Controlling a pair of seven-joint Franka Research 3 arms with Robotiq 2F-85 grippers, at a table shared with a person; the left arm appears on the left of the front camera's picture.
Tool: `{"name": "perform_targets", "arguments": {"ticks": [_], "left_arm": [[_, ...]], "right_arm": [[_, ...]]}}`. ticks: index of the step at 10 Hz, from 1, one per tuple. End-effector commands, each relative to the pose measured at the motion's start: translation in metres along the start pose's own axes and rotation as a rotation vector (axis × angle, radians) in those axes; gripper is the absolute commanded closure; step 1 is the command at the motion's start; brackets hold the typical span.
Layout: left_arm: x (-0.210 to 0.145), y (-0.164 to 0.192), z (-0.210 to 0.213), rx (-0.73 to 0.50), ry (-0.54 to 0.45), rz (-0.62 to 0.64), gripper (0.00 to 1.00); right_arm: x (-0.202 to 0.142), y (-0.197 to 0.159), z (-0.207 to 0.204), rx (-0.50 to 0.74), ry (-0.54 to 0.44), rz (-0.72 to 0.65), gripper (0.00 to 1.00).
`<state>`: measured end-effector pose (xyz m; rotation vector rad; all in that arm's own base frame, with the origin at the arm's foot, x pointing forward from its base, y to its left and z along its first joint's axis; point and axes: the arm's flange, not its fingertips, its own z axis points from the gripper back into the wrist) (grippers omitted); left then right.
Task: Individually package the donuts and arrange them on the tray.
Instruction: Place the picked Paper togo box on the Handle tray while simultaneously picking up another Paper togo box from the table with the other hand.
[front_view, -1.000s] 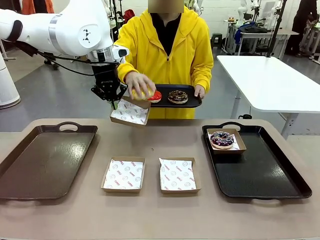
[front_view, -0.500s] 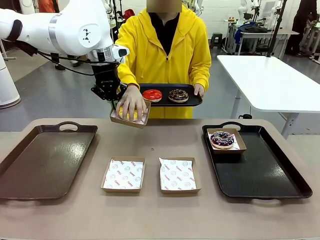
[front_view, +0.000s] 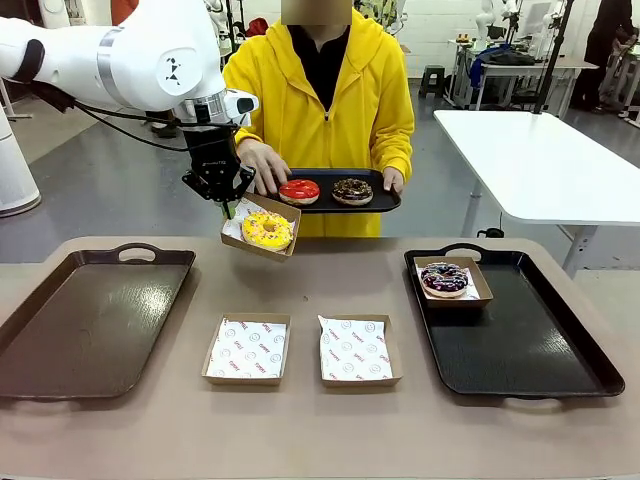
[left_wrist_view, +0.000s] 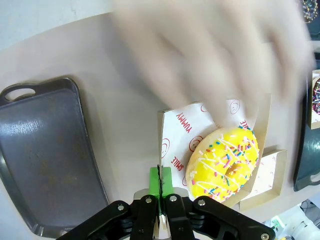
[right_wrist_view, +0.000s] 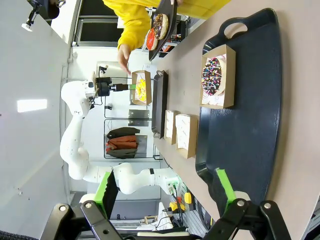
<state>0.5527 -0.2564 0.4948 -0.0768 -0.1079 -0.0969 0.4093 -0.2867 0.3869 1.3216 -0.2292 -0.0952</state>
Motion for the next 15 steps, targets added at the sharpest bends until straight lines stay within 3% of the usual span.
{"name": "perform_targets", "arguments": {"ticks": [1, 6, 9, 11, 13, 15], "left_arm": [[-0.001, 0.003, 0.001, -0.001, -0.001, -0.005, 1.0], [0.001, 0.01, 0.001, -0.022, 0.02, -0.024, 0.99], [-0.021, 0.068, 0.041, 0.073, 0.02, -0.047, 0.99], [-0.039, 0.108, 0.062, 0.099, -0.004, -0.032, 0.99], [-0.05, 0.147, 0.063, 0.118, -0.002, -0.026, 0.99], [-0.06, 0.187, 0.051, 0.108, 0.003, 0.014, 0.99]], "right_arm": [[0.0, 0.005, 0.001, -0.004, -0.001, 0.0, 0.0], [0.0, 0.0, 0.0, 0.0, 0.0, 0.0, 0.0], [0.006, 0.058, -0.068, -0.218, 0.09, 0.074, 0.0], [-0.002, 0.1, -0.134, -0.345, 0.173, 0.116, 0.0], [-0.007, 0.119, -0.194, -0.451, 0.192, 0.137, 0.0], [-0.023, 0.113, -0.257, -0.541, 0.235, 0.172, 0.0]]}}
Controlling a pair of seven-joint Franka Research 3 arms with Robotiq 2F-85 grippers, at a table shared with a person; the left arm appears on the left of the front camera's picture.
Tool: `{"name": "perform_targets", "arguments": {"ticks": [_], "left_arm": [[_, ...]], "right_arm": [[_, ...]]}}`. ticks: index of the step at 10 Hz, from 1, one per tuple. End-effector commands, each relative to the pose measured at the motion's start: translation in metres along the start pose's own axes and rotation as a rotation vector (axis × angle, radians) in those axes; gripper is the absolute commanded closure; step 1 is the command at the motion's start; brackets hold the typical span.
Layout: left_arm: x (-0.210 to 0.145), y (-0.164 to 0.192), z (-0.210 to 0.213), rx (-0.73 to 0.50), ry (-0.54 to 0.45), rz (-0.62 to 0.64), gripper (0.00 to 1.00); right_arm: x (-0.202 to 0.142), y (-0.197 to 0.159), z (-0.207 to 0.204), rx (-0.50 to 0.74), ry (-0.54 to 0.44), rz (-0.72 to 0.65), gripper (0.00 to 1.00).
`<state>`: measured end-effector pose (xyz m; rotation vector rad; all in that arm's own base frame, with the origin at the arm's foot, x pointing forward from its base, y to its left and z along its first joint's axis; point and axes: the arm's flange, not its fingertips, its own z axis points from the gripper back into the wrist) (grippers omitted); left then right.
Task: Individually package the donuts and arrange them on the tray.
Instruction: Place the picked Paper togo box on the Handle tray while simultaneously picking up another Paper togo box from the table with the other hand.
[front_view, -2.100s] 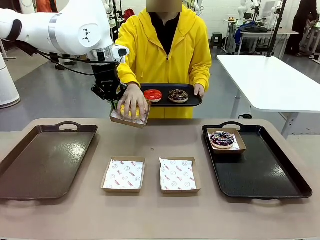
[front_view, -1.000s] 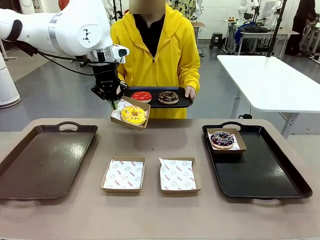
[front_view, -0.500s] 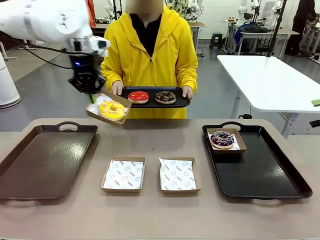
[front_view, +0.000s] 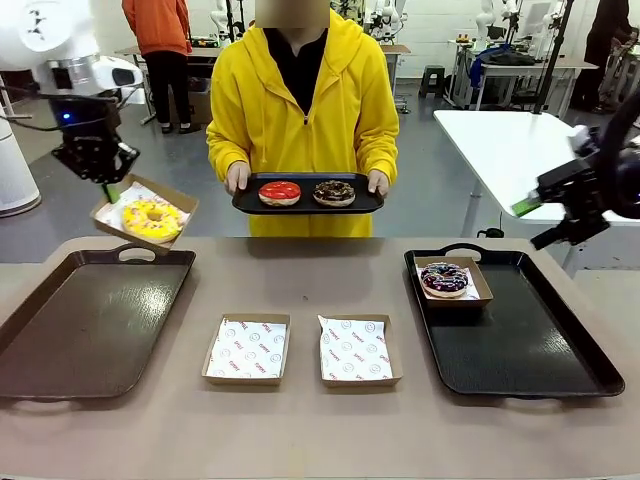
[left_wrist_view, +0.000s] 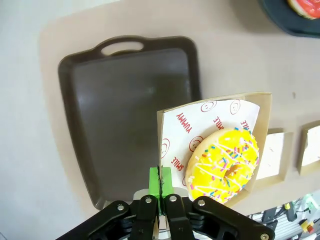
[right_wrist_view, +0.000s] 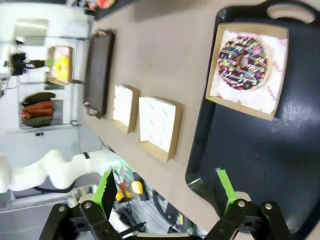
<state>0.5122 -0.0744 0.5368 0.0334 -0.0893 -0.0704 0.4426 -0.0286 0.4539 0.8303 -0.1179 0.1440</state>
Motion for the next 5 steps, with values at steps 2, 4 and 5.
{"name": "perform_targets", "arguments": {"ticks": [2, 4, 5], "left_arm": [[-0.005, 0.039, -0.03, -0.007, -0.028, 0.003, 0.99], [-0.011, 0.05, -0.05, -0.036, -0.013, 0.026, 0.99], [-0.008, 0.053, -0.054, -0.034, -0.008, 0.028, 0.99]], "right_arm": [[-0.008, 0.008, -0.081, -0.168, 0.048, 0.016, 0.0], [-0.018, 0.01, -0.118, -0.201, 0.084, 0.035, 0.0], [-0.017, 0.009, -0.125, -0.187, 0.088, 0.03, 0.0]]}}
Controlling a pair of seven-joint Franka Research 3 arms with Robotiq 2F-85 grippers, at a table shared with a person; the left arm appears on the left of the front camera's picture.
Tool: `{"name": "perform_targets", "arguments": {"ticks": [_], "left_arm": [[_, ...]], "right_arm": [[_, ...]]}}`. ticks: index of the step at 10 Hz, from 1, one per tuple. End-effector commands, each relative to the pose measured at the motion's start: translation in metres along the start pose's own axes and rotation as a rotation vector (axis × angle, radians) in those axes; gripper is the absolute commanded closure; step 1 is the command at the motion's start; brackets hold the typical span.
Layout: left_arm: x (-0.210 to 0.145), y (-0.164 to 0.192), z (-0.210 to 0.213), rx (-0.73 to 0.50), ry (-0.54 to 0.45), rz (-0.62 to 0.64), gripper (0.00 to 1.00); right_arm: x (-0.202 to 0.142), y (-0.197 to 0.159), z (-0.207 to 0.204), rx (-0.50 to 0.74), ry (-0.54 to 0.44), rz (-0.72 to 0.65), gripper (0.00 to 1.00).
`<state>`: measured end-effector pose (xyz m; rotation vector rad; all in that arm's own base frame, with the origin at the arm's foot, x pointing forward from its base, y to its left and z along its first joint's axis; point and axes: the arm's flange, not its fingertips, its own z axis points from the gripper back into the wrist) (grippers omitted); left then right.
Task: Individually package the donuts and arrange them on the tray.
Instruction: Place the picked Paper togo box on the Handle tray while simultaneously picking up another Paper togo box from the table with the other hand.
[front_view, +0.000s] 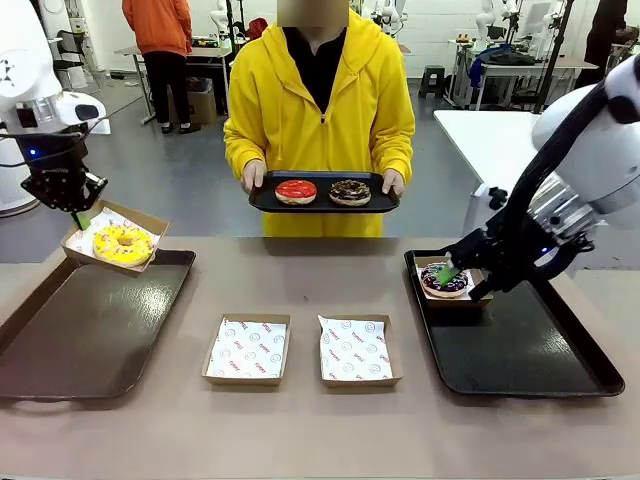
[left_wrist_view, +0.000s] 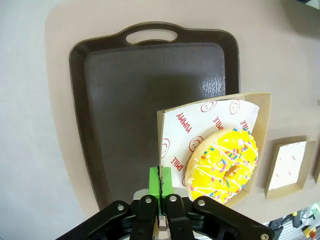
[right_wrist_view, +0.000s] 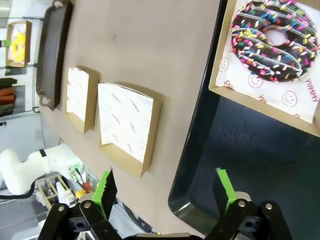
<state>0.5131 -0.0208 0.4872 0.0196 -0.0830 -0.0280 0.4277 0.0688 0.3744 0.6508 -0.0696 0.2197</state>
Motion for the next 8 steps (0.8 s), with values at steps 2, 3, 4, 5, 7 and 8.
{"name": "perform_targets", "arguments": {"ticks": [2, 3, 4, 5, 7, 8], "left_arm": [[0.0, 0.0, 0.0, 0.0, 0.0, 0.0, 0.99], [0.0, 0.0, 0.0, 0.0, 0.0, 0.0, 0.99], [0.0, 0.0, 0.0, 0.0, 0.0, 0.0, 0.99], [0.0, 0.0, 0.0, 0.0, 0.0, 0.0, 0.99], [0.0, 0.0, 0.0, 0.0, 0.0, 0.0, 0.99], [0.0, 0.0, 0.0, 0.0, 0.0, 0.0, 0.99]], "right_arm": [[0.0, 0.0, 0.0, 0.0, 0.0, 0.0, 0.0], [0.0, 0.0, 0.0, 0.0, 0.0, 0.0, 0.0], [0.0, 0.0, 0.0, 0.0, 0.0, 0.0, 0.0], [0.0, 0.0, 0.0, 0.0, 0.0, 0.0, 0.0], [0.0, 0.0, 0.0, 0.0, 0.0, 0.0, 0.0], [0.0, 0.0, 0.0, 0.0, 0.0, 0.0, 0.0]]}}
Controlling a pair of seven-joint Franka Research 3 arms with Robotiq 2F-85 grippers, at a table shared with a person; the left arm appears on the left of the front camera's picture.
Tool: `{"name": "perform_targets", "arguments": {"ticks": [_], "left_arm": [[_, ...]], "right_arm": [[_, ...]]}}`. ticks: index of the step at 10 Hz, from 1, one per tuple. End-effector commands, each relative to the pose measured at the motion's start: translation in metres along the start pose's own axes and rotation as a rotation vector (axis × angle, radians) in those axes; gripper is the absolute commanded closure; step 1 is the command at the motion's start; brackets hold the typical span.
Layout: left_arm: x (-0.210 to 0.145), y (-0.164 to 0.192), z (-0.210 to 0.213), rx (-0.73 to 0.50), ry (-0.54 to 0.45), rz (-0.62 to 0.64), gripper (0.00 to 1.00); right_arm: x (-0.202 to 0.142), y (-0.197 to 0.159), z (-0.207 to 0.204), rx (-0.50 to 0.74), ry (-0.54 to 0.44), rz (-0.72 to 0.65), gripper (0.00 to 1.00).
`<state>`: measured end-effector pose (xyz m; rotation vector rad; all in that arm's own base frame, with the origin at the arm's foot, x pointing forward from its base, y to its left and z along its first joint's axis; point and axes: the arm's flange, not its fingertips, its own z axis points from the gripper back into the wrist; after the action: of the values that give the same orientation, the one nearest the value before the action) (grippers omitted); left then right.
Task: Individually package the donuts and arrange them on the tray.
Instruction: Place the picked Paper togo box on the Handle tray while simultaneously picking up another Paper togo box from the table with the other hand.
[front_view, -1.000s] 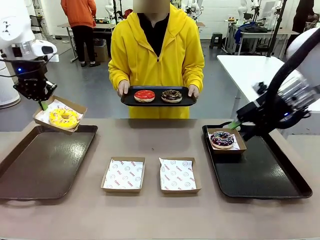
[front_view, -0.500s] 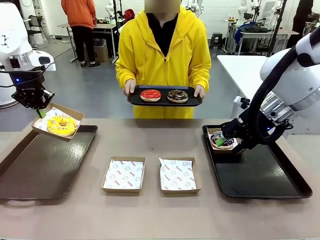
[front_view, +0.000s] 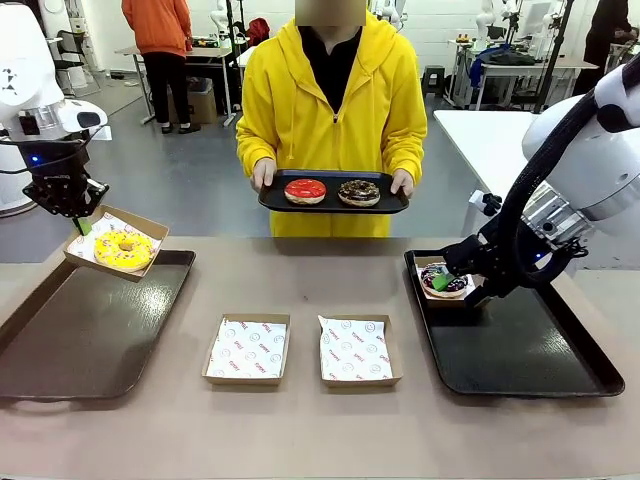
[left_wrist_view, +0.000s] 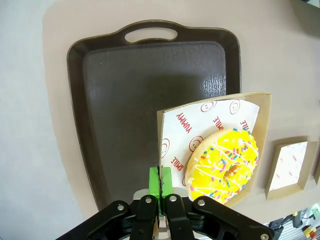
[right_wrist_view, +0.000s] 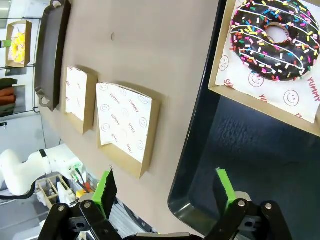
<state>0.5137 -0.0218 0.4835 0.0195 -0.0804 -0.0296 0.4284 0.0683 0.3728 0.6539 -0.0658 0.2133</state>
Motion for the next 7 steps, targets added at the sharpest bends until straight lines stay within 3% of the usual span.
{"name": "perform_targets", "arguments": {"ticks": [1, 2, 7], "left_arm": [[0.0, 0.001, 0.004, 0.0, -0.003, 0.002, 0.99], [0.0, 0.001, 0.004, 0.0, -0.003, 0.002, 0.99], [0.003, 0.012, -0.006, -0.01, 0.022, -0.011, 0.99]], "right_arm": [[0.0, 0.002, 0.001, -0.003, -0.001, 0.007, 0.0], [0.0, 0.0, 0.0, 0.0, 0.0, 0.0, 0.0], [0.028, 0.097, -0.037, -0.304, 0.111, -0.034, 0.0]]}}
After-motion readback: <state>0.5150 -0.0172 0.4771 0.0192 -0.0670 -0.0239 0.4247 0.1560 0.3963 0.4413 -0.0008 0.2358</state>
